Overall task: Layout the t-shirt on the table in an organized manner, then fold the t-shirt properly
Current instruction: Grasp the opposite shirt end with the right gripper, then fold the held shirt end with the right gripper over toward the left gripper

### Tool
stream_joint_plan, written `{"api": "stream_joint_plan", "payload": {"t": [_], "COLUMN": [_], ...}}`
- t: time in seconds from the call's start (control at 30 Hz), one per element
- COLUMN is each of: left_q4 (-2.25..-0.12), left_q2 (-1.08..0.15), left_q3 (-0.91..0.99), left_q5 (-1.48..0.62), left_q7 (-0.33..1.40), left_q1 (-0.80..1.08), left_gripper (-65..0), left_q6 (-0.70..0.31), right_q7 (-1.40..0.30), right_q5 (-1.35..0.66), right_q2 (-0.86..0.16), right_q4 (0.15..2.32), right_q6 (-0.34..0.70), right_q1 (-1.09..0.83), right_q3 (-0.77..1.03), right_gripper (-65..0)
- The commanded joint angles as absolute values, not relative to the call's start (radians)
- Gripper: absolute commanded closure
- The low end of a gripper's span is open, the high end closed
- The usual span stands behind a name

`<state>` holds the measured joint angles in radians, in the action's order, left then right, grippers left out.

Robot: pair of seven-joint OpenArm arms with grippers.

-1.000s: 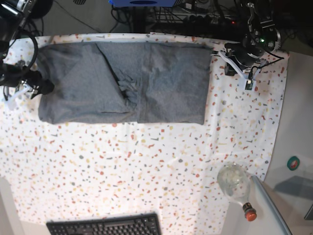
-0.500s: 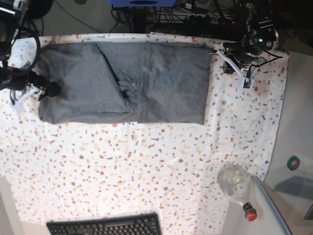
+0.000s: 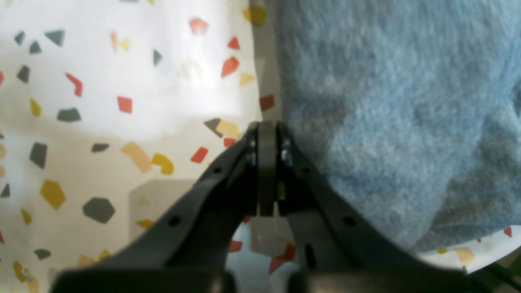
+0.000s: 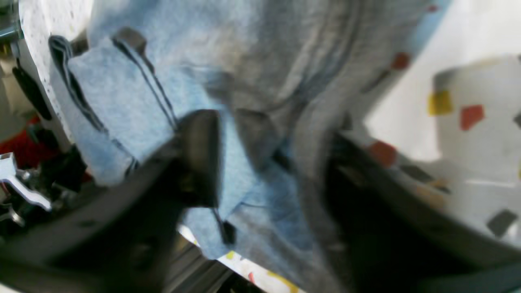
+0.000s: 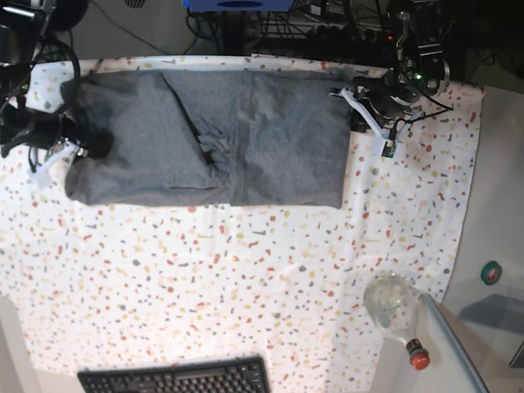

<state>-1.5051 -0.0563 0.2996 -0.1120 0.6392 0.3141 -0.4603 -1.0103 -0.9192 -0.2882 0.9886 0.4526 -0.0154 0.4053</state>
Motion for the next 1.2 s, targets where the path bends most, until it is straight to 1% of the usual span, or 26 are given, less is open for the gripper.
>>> {"api": "stream_joint_plan", "payload": {"t": [0.0,0.07,0.1,0.23,0.37,0.5,0.6,0.7,0.8,0.83,0.97,1.1,1.17], "left_q4": [-1.518,-1.508,-1.498,-1.455,-1.409,-1.374,-1.377,-1.388,-1.385,-1.383,-1.402,-1.431,-1.442], "left_q2": [-0.061,-0.059,-0.058,-0.058,-0.056,-0.035,-0.027,-0.025,-0.025,-0.027,-0.033,-0.05,-0.065], "left_q3": [0.302,0.302,0.294,0.197,0.131,0.07,-0.004,-0.051,-0.053,-0.053,-0.053,-0.053,-0.047], "left_q5": [-0.119,-0.119,-0.119,-0.119,-0.119,-0.119,-0.119,-0.12,-0.125,-0.125,-0.12,-0.122,-0.122], "left_q7": [0.624,0.624,0.624,0.624,0.624,0.624,0.628,0.63,0.625,0.625,0.625,0.63,0.627], "left_q1": [0.303,0.291,0.28,0.242,0.193,0.13,0.102,0.099,0.101,0.101,0.102,0.11,0.127], "left_gripper": [0.0,0.0,0.0,0.0,0.0,0.0,0.0,0.0,0.0,0.0,0.0,0.0,0.0], "left_q6": [-0.463,-0.463,-0.463,-0.461,-0.458,-0.398,-0.374,-0.355,-0.341,-0.341,-0.341,-0.341,-0.341], "right_q7": [-1.003,-1.004,-1.006,-1.033,-1.032,-1.032,-1.036,-1.099,-1.144,-1.15,-1.19,-1.28,-1.33], "right_q5": [-0.931,-0.929,-0.929,-0.929,-0.929,-0.928,-0.928,-0.928,-0.928,-0.928,-0.932,-0.931,-0.929], "right_q2": [-0.306,-0.309,-0.317,-0.343,-0.367,-0.403,-0.426,-0.44,-0.432,-0.417,-0.372,-0.289,-0.231], "right_q4": [0.98,0.954,0.944,0.934,0.934,0.935,0.943,0.963,1.05,1.086,1.26,1.44,1.511], "right_q6": [0.453,0.453,0.453,0.453,0.449,0.447,0.444,0.444,0.441,0.424,0.271,0.165,0.105], "right_q1": [-0.005,0.016,0.021,0.041,0.058,0.084,0.096,0.11,0.094,0.085,0.053,0.036,0.028], "right_q3": [0.403,0.4,0.4,0.398,0.398,0.397,0.397,0.397,0.398,0.398,0.398,0.398,0.398], "right_gripper": [-16.7,-6.3,-3.5,0.0,0.0,0.0,0.0,0.0,0.0,0.0,0.0,0.0,0.0]}}
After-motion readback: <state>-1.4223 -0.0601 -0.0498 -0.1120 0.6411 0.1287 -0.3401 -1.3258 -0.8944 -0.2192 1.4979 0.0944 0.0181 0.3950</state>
